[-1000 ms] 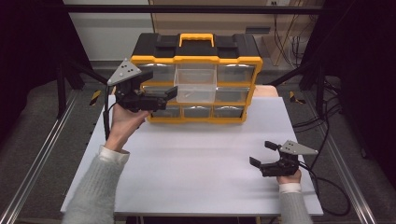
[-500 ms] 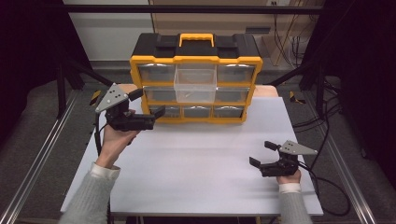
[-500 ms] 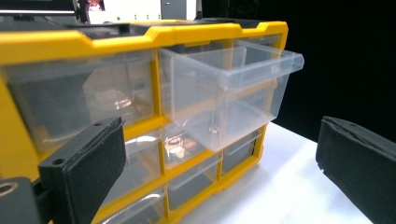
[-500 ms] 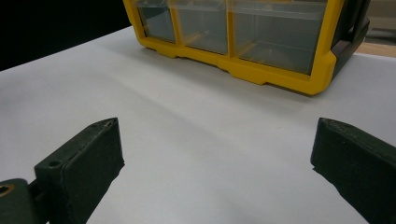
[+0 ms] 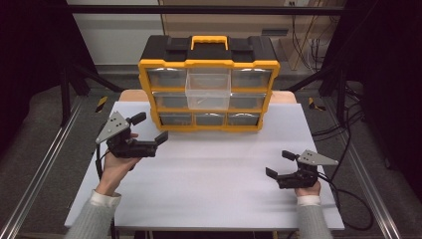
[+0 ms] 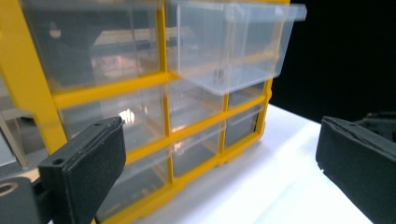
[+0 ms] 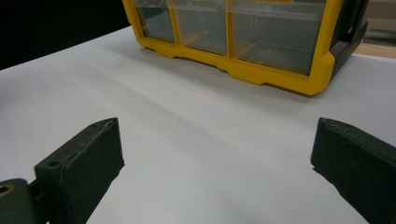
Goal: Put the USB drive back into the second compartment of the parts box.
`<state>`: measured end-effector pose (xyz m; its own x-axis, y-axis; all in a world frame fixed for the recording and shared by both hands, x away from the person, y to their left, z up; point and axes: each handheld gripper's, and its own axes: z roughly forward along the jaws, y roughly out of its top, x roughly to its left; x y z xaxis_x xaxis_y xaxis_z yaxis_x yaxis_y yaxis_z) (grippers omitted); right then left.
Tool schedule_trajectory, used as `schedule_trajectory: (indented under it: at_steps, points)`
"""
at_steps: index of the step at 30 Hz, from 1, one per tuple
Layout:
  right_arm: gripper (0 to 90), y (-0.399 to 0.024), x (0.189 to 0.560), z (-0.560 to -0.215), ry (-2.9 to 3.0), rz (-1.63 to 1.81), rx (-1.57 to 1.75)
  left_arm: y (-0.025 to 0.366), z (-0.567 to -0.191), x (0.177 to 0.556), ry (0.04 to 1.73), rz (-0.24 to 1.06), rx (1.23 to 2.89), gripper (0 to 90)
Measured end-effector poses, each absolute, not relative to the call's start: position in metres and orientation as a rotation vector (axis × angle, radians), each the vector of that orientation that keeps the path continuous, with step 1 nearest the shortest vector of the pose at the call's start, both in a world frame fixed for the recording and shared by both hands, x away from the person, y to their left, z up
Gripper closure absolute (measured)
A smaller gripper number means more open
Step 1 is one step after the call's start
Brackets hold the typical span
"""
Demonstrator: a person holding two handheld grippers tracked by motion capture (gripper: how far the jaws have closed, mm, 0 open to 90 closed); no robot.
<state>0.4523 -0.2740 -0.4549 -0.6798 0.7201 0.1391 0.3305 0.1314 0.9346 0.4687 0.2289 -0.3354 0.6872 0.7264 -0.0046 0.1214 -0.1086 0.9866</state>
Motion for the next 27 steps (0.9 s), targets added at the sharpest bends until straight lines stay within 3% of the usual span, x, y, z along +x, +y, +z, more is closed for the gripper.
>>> schedule_trajectory:
  at_steps: [27]
  points:
    - [2.7, -0.273, 0.448, -0.457, 2.063, 1.569, 1.014, 0.281, -0.438, 0.452, 0.851, 0.575, 1.665, 2.0]
